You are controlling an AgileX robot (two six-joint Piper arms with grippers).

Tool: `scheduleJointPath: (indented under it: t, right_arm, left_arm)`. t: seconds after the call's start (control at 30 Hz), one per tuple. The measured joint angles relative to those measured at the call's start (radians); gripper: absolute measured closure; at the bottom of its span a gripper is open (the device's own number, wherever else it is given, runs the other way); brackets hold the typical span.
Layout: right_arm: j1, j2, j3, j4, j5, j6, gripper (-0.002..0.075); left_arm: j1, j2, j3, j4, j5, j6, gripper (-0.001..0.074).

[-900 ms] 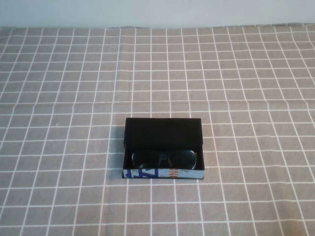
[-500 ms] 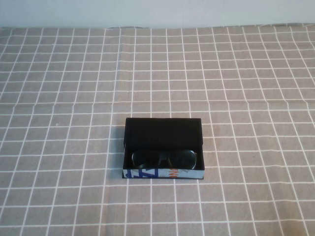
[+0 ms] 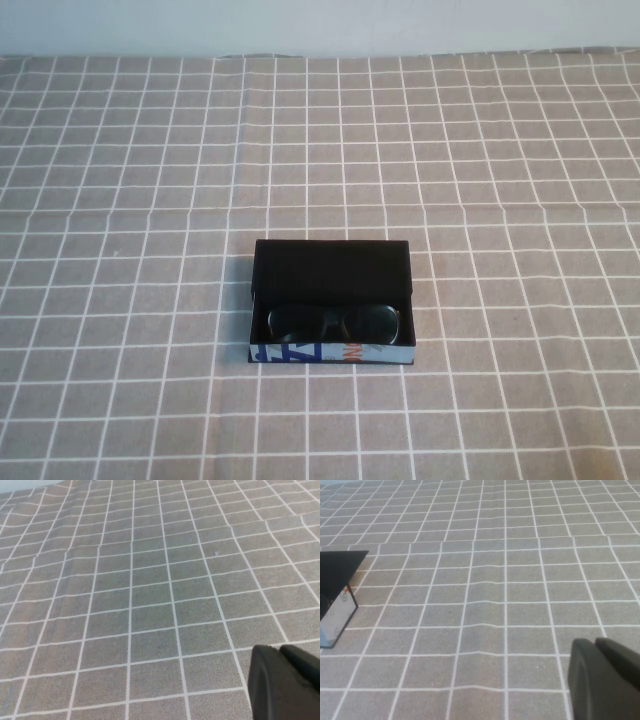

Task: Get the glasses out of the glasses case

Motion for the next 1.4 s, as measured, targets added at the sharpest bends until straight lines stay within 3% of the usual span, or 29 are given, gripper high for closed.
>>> scheduleJointPath:
  t: [0.23, 0.47, 0.73, 0.87, 1.17, 1.4]
  right_arm:
    - [0.000, 0.000, 0.000, 0.050, -0.020, 0.000, 0.0743]
    - [0.000, 0.000, 0.000, 0.402, -0.164, 0.000, 0.0743]
    - [0.000, 0.000, 0.000, 0.676, -0.251, 0.002, 0.0743]
    - [0.000, 0.099, -0.090, 0.704, -0.079, 0.002, 0.0743]
    - [0.000, 0.640, -0.561, 0.464, 0.501, -0.088, 0.0743]
    - [0.002, 0.998, -0.815, 0.431, 0.599, -0.316, 0.0743]
  left_arm:
    - [0.000, 0.000, 0.000, 0.000, 0.000, 0.000, 0.0739]
    - [0.000, 0.000, 0.000, 0.000, 0.000, 0.000, 0.0739]
    - [0.000, 0.000, 0.000, 0.000, 0.000, 0.000, 0.0739]
    - [0.000, 0.000, 0.000, 0.000, 0.000, 0.000, 0.0740]
    - [0.000, 0.000, 0.000, 0.000, 0.000, 0.000, 0.0739]
    - [0.000, 0.000, 0.000, 0.000, 0.000, 0.000, 0.0739]
